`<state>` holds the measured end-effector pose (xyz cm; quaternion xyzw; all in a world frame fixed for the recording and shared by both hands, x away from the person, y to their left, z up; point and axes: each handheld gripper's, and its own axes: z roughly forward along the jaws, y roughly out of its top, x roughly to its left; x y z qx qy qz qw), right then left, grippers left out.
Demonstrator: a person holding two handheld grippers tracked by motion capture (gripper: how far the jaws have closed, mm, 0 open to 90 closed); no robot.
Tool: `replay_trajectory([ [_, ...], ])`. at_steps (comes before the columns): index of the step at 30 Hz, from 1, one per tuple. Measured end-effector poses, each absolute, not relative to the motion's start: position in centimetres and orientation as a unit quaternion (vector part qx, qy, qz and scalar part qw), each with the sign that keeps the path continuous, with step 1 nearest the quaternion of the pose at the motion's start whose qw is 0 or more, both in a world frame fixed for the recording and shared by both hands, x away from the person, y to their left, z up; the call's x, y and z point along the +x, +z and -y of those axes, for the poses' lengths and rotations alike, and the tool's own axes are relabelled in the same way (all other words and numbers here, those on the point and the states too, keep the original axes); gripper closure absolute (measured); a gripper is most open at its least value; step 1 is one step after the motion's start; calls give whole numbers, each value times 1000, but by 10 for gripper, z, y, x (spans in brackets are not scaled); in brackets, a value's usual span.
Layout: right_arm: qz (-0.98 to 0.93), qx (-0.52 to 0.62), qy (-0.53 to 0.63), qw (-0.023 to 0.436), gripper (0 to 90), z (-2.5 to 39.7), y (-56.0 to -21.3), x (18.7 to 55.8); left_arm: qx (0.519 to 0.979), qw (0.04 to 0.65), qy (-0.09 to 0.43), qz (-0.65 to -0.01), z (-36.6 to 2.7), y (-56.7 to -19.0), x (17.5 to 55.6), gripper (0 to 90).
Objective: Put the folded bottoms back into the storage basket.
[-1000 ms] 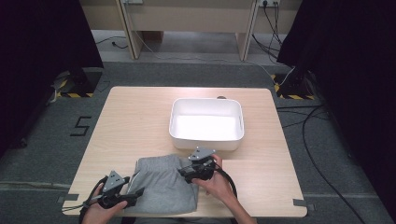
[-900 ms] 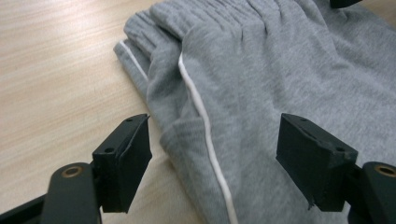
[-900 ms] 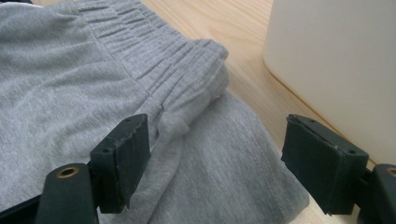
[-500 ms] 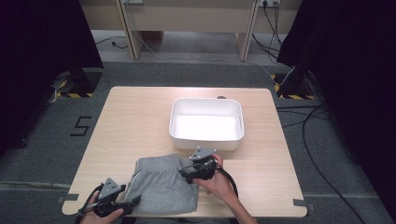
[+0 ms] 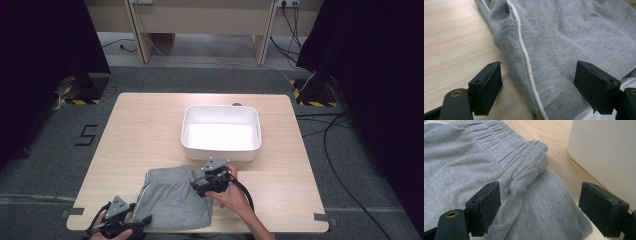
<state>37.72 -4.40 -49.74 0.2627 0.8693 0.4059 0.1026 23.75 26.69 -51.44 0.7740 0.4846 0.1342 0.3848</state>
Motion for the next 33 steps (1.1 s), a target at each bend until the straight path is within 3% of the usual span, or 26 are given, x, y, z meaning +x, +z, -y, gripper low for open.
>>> replay_trajectory([
  [12, -874, 262, 402, 76, 171, 34, -505, 384, 777, 384, 126, -483, -259, -515, 238, 205],
  [24, -884, 256, 384, 70, 154, 23, -517, 389, 784, 393, 124, -463, -256, -516, 236, 343],
  [28, -887, 244, 386, 69, 247, 21, -516, 387, 785, 398, 122, -459, -257, -516, 236, 414],
  [29, -887, 234, 395, 55, 370, 21, -515, 386, 784, 402, 119, -457, -256, -516, 236, 434],
  [32, -886, 229, 401, 48, 439, 20, -515, 385, 783, 408, 116, -456, -256, -517, 236, 493],
  [33, -885, 232, 402, 40, 540, 22, -515, 385, 781, 413, 112, -455, -257, -518, 236, 518],
])
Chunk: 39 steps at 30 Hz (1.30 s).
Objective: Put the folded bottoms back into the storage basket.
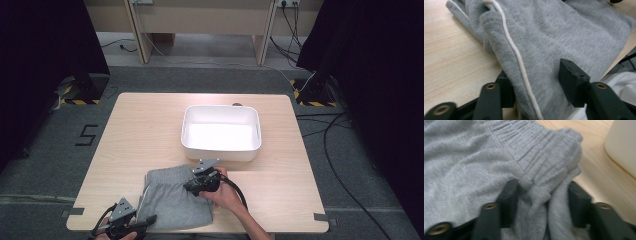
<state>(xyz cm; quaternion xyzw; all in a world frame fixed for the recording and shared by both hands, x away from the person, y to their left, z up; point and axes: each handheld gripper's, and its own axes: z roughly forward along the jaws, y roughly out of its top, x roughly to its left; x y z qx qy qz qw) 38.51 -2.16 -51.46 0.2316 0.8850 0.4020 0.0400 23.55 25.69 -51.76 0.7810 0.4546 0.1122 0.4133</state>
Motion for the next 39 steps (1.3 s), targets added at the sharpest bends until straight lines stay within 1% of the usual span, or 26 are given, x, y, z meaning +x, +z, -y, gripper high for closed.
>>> replay_trajectory([
  [2, -883, 234, 407, 29, 633, 23, -515, 386, 779, 421, 109, -453, -257, -518, 235, 577],
  [3, -881, 233, 411, 22, 666, 24, -515, 386, 779, 421, 109, -453, -257, -518, 235, 610],
  [4, -880, 232, 414, 18, 685, 25, -516, 386, 778, 425, 113, -449, -257, -518, 234, 630],
  [5, -880, 232, 414, 18, 685, 25, -516, 386, 778, 425, 113, -449, -257, -518, 234, 645],
  [6, -880, 232, 414, 18, 703, 25, -516, 386, 778, 425, 117, -448, -256, -518, 234, 645],
  [8, -882, 221, 414, 32, 736, 25, -513, 383, 781, 422, 119, -444, -255, -517, 233, 666],
  [14, -879, 210, 427, 37, 759, 27, -505, 379, 785, 425, 123, -433, -254, -511, 233, 680],
  [25, -870, 197, 449, 50, 770, 35, -485, 371, 790, 438, 128, -410, -251, -492, 233, 689],
  [33, -860, 187, 471, 58, 771, 42, -458, 371, 787, 456, 143, -390, -251, -468, 233, 689],
  [34, -859, 186, 474, 63, 771, 44, -450, 371, 785, 461, 141, -388, -250, -464, 234, 690],
  [37, -856, 186, 478, 65, 771, 45, -443, 373, 785, 467, 148, -380, -249, -454, 237, 689],
  [39, -853, 188, 482, 70, 771, 49, -431, 376, 784, 470, 150, -377, -248, -448, 241, 689],
])
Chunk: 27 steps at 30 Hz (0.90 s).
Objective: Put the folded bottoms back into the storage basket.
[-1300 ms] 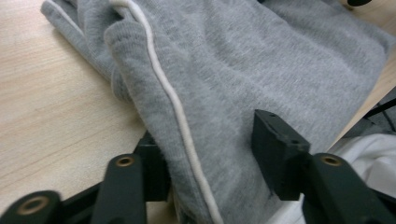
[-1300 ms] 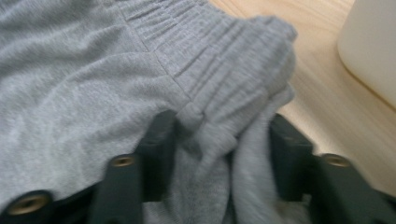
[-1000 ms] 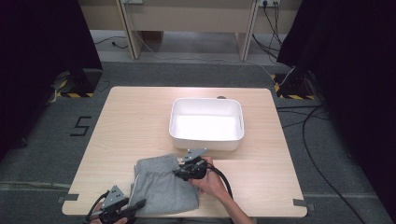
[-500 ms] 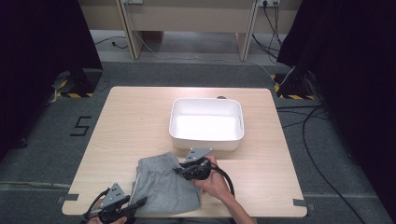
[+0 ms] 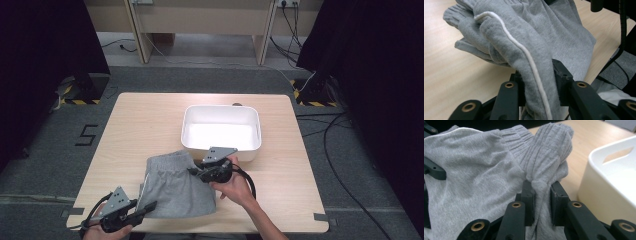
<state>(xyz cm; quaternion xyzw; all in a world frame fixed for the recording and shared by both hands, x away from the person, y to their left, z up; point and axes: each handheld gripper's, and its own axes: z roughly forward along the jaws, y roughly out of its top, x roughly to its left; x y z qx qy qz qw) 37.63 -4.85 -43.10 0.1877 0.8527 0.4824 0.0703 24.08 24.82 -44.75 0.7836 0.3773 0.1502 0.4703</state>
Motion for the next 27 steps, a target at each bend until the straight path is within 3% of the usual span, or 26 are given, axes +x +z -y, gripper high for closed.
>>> replay_trajectory([
  [20, -844, 195, 485, 123, 774, 85, -354, 405, 788, 497, 151, -330, -214, -387, 296, 688],
  [27, -842, 207, 481, 127, 774, 104, -331, 431, 782, 510, 143, -329, -193, -375, 327, 688],
])
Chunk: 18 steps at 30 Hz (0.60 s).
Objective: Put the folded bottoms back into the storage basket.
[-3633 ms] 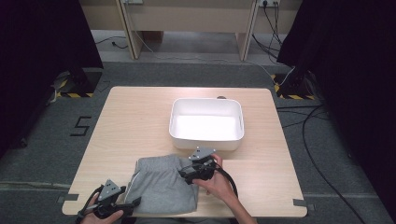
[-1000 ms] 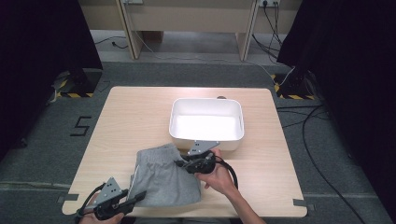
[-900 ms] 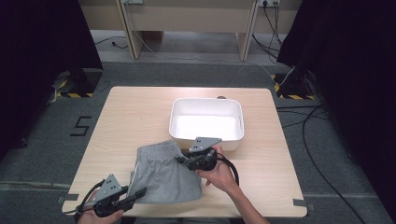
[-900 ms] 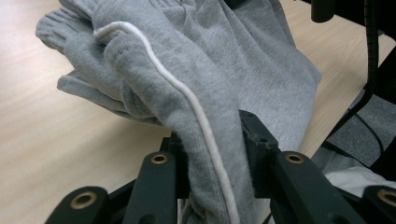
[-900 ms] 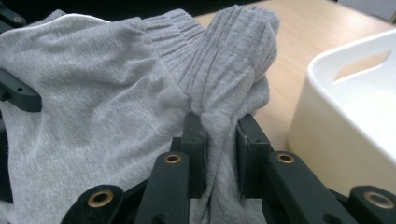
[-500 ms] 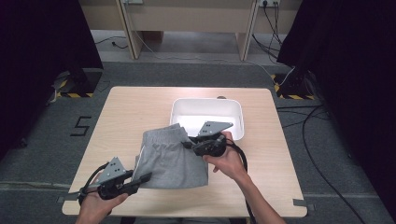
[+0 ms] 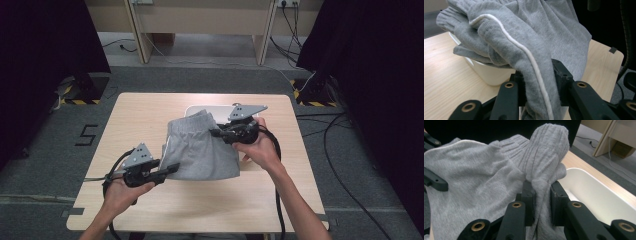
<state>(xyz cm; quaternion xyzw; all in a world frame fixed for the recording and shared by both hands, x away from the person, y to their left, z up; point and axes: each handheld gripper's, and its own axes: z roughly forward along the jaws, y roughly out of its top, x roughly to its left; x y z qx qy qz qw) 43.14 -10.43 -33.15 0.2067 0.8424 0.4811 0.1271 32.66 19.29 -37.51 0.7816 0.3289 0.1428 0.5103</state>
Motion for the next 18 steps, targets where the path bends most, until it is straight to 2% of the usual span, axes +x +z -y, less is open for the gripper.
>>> replay_trajectory([
  [18, -845, 243, 453, 149, 774, 133, -316, 490, 780, 506, 126, -345, -155, -358, 399, 688],
])
